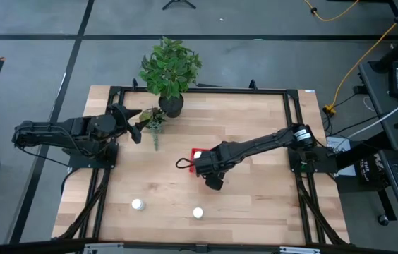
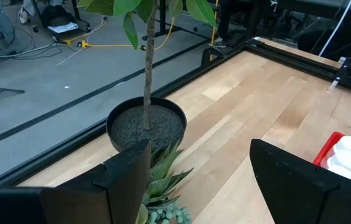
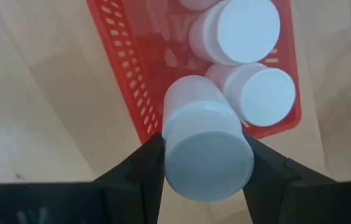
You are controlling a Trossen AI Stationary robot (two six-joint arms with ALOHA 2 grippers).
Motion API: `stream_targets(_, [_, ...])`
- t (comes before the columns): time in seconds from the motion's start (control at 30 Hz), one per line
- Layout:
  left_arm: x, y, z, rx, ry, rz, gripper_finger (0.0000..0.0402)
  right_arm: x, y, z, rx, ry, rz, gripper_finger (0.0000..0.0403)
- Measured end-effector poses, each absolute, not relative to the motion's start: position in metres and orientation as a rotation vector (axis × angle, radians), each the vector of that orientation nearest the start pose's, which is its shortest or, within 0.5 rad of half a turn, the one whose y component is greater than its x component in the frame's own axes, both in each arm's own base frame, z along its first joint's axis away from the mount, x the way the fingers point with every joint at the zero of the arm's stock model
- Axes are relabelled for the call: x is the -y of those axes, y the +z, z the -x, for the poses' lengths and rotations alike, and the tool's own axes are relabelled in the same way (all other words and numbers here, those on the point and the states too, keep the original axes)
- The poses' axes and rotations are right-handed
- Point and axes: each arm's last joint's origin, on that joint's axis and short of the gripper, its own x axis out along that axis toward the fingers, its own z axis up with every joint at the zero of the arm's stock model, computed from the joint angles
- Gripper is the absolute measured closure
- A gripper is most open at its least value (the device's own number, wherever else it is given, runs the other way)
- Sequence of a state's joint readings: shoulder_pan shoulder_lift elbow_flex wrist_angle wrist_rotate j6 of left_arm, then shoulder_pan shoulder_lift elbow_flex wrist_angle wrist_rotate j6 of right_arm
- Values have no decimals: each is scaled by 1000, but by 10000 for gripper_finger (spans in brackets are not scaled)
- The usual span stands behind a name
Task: Pick and place pill bottles into a basket
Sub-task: Put the white medicine bottle into the red basket
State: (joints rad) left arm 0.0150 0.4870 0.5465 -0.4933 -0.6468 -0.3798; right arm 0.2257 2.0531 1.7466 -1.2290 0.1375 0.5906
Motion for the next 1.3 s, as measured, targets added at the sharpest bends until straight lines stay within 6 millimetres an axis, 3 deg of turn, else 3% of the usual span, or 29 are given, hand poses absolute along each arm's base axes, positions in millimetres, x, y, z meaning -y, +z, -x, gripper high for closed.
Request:
stream_targets(0.73, [-19,264,-110,-286,719,228,135,-85,215,-392,-1508,-302,-206,242])
stream_targets(0.97, [-19,264,-110,-286,718,228,135,-82,206,-394,-1542,-293,-227,201])
stream_targets(1.3, [-19,264,-110,-288,710,230,135,-83,206,-395,-1538,-287,-231,206])
